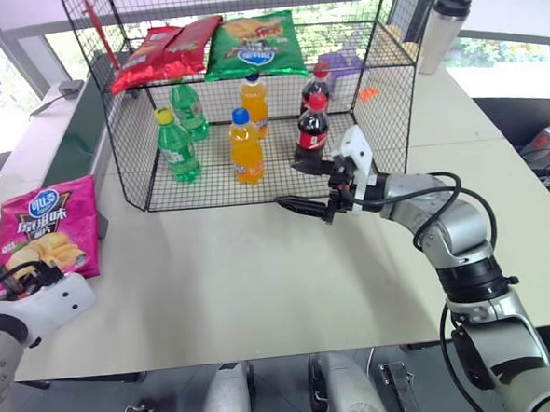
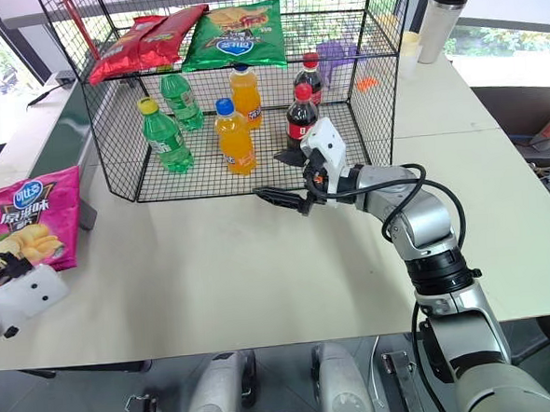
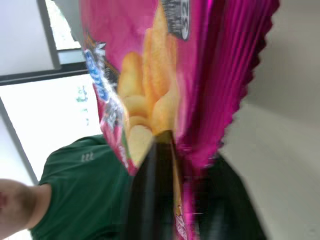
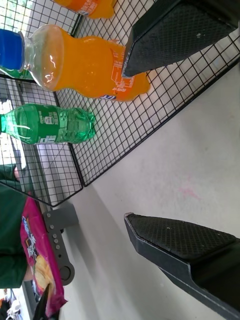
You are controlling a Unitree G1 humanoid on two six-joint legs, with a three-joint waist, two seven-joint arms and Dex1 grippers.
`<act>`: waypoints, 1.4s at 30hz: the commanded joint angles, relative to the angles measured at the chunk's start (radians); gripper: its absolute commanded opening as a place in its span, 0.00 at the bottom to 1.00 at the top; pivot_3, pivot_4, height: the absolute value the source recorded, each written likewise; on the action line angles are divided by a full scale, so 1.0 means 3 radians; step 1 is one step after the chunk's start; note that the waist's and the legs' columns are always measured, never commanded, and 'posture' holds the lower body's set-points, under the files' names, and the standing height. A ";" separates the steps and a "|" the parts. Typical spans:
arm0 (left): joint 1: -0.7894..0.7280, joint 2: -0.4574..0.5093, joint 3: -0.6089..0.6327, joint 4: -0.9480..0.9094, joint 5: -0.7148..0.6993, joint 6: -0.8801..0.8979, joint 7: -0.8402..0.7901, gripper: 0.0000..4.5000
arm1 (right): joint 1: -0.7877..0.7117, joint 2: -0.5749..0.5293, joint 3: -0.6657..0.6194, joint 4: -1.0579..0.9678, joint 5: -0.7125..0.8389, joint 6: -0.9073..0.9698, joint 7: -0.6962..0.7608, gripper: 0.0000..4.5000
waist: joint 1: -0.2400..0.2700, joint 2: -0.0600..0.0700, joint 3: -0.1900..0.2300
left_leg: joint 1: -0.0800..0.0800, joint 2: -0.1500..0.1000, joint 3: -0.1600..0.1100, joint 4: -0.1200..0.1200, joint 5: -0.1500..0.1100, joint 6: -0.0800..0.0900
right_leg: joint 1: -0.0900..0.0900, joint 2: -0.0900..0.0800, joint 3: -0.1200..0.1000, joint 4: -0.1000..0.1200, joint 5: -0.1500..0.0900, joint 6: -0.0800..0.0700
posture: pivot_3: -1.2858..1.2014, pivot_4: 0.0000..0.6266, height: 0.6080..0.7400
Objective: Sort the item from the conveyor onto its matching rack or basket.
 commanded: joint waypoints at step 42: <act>-0.4309 0.1462 -0.0146 0.1006 -0.5323 0.2767 -0.1924 0.00 | -0.0970 0.0111 -0.0754 0.0638 0.1062 0.0274 0.0847 1.00 | -0.0010 -0.0008 0.0003 | 0.0016 0.0005 0.0006 -0.0001 0.0000 0.0000 | 0.0006 0.0019 0.0019 0.0010 0.0002 0.0009 | 0.52 0.24 1.00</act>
